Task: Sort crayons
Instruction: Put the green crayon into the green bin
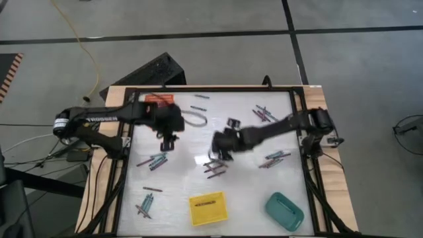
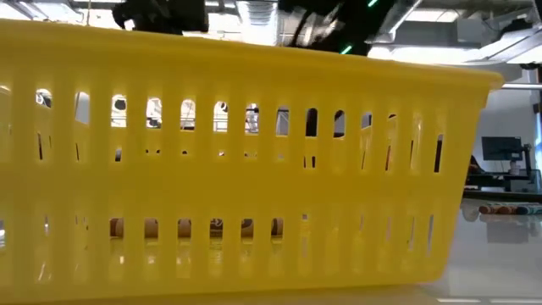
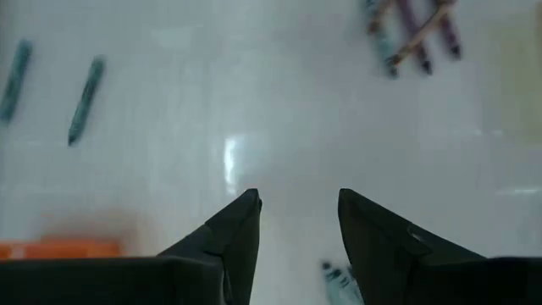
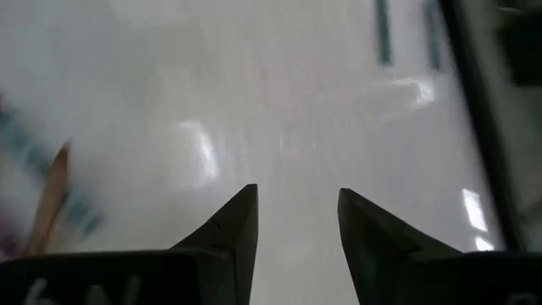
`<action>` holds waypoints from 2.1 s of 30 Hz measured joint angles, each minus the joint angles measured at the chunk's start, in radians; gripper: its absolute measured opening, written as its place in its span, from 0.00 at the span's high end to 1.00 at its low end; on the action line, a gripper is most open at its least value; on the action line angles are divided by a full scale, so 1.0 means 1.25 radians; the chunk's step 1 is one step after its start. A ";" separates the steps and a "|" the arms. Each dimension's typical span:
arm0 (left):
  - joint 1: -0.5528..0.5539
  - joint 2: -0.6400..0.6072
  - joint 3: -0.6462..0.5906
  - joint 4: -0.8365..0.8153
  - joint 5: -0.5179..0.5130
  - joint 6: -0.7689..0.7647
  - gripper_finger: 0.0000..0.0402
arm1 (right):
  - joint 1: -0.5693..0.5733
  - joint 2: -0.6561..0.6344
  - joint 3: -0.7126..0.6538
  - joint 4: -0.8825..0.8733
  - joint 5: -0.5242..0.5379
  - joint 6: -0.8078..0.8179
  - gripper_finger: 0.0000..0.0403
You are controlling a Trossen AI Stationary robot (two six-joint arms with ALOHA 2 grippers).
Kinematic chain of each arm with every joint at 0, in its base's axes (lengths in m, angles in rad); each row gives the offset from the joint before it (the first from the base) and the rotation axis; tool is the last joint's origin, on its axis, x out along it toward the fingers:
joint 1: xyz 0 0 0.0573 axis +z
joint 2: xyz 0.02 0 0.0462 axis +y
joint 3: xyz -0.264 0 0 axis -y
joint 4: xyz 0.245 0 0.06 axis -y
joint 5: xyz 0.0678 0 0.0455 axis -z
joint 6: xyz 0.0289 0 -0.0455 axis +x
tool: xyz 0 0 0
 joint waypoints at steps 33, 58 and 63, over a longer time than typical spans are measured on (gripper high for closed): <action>-0.500 -0.066 -0.046 0.032 -0.414 -0.369 0.63 | -0.421 0.438 0.531 0.026 -0.500 -0.230 0.66; -0.562 -0.067 -0.049 0.048 -0.447 -0.392 0.63 | -0.427 0.549 0.658 -0.187 -0.491 -0.216 0.96; -0.562 -0.067 -0.049 0.052 -0.447 -0.392 0.63 | -0.402 0.545 0.658 -0.217 -0.485 -0.225 0.99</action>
